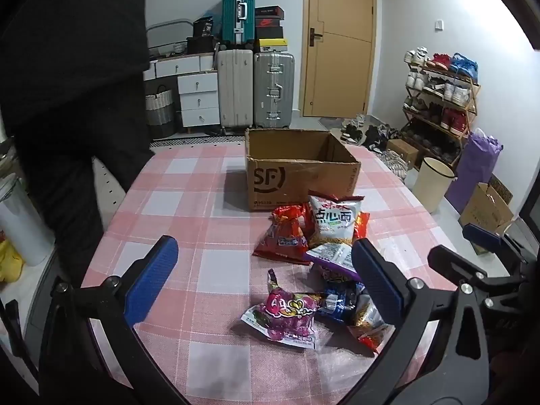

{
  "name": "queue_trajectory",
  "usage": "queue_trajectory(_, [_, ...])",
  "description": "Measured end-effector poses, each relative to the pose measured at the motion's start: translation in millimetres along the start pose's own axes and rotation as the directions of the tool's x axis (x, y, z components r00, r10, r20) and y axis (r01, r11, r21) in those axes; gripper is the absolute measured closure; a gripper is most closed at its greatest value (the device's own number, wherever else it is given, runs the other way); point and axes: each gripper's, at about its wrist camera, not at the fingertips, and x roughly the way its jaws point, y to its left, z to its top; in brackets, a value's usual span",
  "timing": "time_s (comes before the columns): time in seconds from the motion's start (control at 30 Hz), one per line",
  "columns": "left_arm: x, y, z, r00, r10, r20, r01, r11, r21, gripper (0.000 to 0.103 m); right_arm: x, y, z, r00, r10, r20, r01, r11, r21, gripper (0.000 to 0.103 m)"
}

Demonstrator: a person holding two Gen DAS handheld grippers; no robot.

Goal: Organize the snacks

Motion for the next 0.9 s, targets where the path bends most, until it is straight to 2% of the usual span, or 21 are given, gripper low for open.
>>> queue_trajectory(0.2, [-2, -8, 2, 1.0, 0.03, -0.007, -0.03, 0.998, 0.052, 0.0, 0, 1, 0, 1.0, -0.009, -0.009, 0.009, 1.0, -0.005, 0.0])
queue_trajectory(0.3, [-3, -16, 2, 1.0, 0.029, -0.007, -0.029, 0.998, 0.054, 0.0, -1, 1, 0, 1.0, -0.007, -0.008, 0.007, 1.0, -0.006, 0.0])
queue_trajectory(0.9, [-3, -10, -5, 1.0, 0.013, 0.0, -0.013, 0.999, 0.041, 0.0, -5, -2, -4, 1.0, -0.01, -0.012, 0.01, 1.0, -0.005, 0.0])
